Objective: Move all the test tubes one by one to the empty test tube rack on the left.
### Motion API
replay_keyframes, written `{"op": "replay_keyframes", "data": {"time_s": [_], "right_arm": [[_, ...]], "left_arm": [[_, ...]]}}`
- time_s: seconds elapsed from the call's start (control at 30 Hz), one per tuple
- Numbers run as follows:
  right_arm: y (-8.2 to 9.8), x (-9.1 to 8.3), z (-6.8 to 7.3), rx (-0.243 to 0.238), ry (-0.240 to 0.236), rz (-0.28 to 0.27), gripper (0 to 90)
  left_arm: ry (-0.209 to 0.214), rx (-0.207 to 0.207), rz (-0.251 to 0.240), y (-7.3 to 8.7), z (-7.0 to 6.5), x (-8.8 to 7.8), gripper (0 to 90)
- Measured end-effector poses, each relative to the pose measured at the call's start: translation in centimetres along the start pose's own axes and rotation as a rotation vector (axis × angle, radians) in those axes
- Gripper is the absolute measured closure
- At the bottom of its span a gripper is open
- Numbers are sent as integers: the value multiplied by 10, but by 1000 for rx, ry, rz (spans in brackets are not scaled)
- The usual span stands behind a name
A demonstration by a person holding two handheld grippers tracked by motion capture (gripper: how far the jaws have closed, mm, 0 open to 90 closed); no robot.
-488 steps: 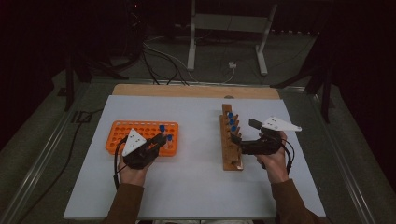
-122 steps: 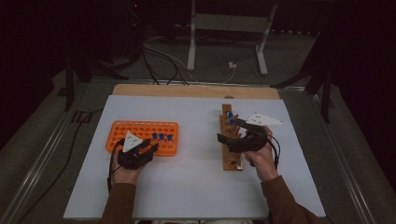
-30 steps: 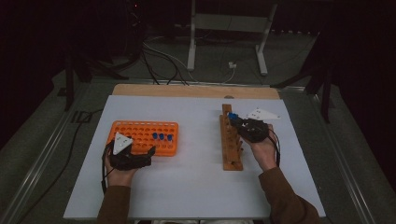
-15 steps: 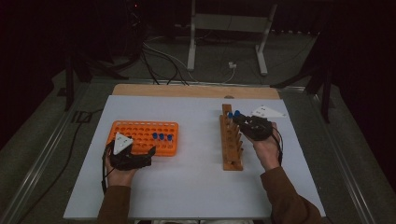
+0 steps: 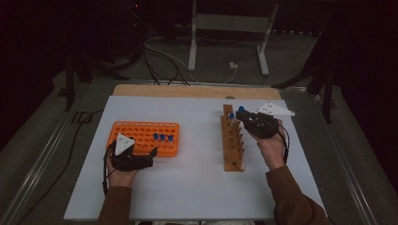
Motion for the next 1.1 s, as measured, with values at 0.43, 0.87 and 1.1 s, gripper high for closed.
{"op": "replay_keyframes", "data": {"time_s": [0.43,0.87,1.1], "right_arm": [[-6,-1,13,-21,-42,-7,766],[3,7,28,-34,-104,11,766],[11,11,34,-40,-137,41,766]], "left_arm": [[8,-6,-5,0,0,0,7],[13,-3,-3,0,0,0,7],[13,-2,-10,-1,-1,-1,7]]}}
Point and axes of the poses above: each handheld gripper's, and its own axes: x roughly forward along the jaws, y roughly out of its underside, z roughly to its left, the point moved 1 cm from there along x, roughly forward along the jaws, and after that the axes turned 7 degrees about z, right-handed, at the moved point
